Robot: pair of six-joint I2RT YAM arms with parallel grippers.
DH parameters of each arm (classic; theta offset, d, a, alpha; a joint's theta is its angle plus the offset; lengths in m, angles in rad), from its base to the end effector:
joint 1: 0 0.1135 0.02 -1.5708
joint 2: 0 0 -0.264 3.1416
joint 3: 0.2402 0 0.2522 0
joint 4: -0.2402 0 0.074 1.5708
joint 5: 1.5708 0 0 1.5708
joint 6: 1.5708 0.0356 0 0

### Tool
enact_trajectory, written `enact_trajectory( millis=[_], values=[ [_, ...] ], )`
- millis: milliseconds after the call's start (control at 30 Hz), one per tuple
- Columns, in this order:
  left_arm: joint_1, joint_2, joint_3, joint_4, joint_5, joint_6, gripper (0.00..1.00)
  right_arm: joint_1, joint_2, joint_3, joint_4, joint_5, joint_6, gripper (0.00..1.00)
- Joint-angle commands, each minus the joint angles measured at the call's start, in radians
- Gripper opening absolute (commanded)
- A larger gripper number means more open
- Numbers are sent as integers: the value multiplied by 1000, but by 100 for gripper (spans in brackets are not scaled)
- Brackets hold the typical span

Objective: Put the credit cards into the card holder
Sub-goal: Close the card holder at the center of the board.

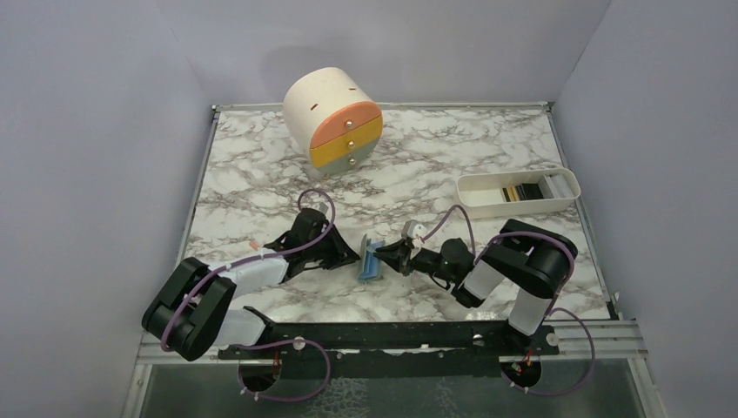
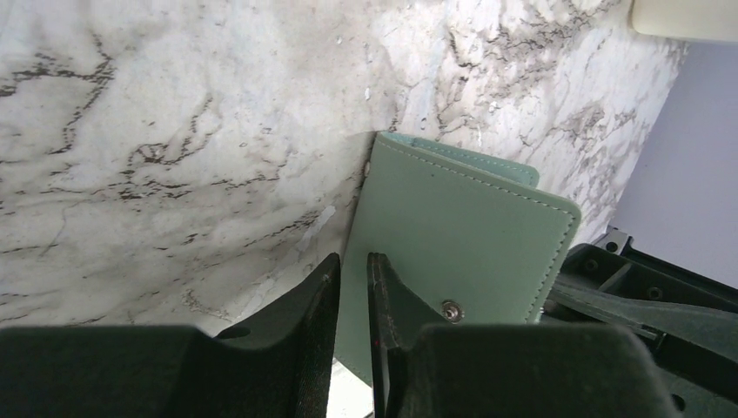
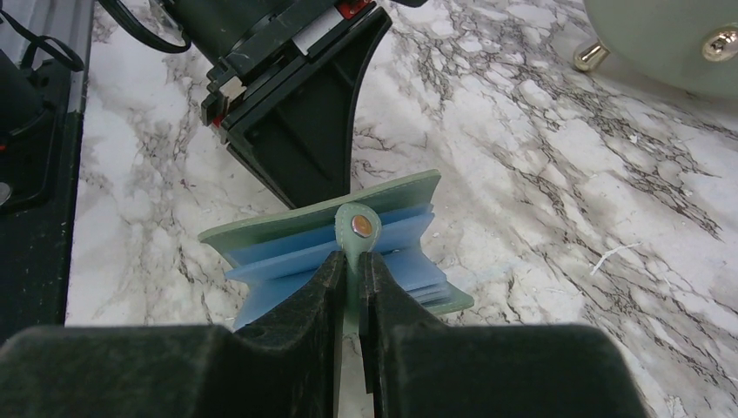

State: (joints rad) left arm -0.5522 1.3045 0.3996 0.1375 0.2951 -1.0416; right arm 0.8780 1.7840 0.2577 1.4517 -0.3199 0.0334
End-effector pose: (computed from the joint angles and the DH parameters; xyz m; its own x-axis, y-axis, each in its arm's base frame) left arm 0.1877 -0.1278 0.1376 -0.8855 -0.4245 -0.1890 -0.1669 0.6702 -0.7232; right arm 0.1537 0.2027 0.1214 -0.0787 -0.0451 -0.9959 -0.9286 0.3667 0.0567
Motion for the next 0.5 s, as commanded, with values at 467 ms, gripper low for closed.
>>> enact_trajectory(
  millis=[467],
  values=[
    [-49, 18, 82, -14, 17, 2, 25, 8, -20, 7, 326, -28, -18, 11]
  ],
)
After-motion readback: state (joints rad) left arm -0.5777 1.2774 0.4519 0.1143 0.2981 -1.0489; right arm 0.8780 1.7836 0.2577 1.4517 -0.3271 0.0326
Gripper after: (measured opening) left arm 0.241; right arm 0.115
